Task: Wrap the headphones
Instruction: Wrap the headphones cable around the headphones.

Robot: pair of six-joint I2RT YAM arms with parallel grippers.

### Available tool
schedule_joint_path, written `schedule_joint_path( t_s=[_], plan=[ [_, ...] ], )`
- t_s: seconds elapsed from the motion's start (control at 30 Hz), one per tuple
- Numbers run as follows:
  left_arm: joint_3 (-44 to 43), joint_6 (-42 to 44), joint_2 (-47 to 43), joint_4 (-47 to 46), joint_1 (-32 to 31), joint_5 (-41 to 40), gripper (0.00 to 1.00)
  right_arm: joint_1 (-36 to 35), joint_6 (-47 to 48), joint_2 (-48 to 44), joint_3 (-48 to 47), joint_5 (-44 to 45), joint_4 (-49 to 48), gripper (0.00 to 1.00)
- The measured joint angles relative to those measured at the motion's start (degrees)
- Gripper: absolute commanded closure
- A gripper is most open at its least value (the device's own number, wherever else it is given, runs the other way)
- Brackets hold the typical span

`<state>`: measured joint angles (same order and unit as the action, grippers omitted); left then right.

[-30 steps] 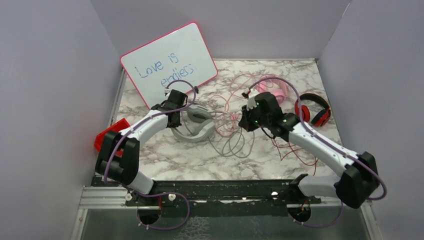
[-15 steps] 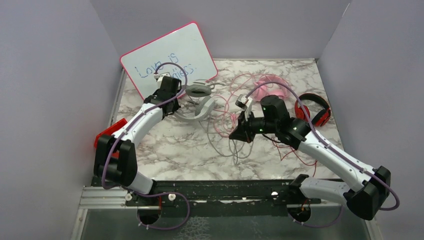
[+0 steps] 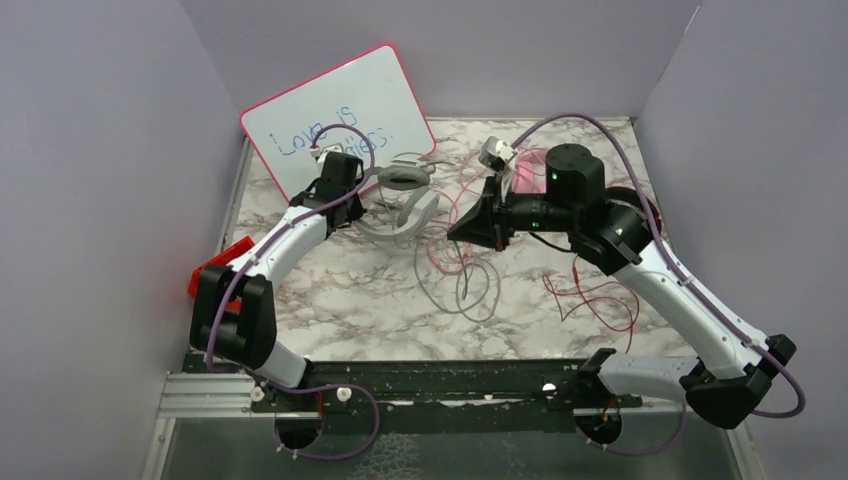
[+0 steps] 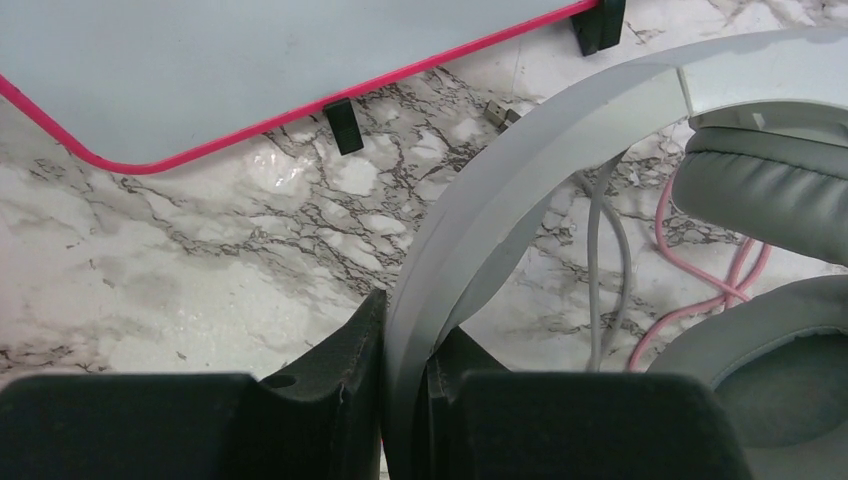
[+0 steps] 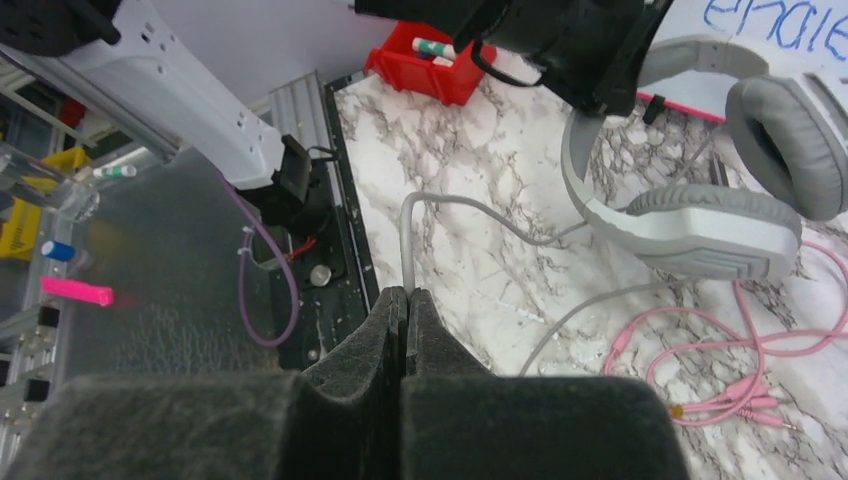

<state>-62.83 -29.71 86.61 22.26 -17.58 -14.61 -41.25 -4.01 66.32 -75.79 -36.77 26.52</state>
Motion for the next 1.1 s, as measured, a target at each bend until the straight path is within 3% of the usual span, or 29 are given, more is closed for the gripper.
schedule_joint_path(
  t_s=[0.2,0.37,0.67,1.1],
  plan=[
    [1.86,-0.07,0.74,-1.64,0.02,0.72,1.0,-0.02,-0.04,3.56,-9.94,1.95,3.76,1.0],
    [1.75,0.63,0.83,-1.29,0.0,3.39,1.0,-0.04,4.13,6.08,-17.84,8.66,8.0,1.0],
    [-0.02,7.43,-3.37,6.43,0.02,8.15,1.0,-0.04,11.76,9.25,-18.67,25.31,10.75,1.0],
    [-3.28,14.58,-7.91,13.94,0.22,19.78,1.0,-0.04,25.2,11.02,-18.64,33.59,5.99,1.0]
  ],
)
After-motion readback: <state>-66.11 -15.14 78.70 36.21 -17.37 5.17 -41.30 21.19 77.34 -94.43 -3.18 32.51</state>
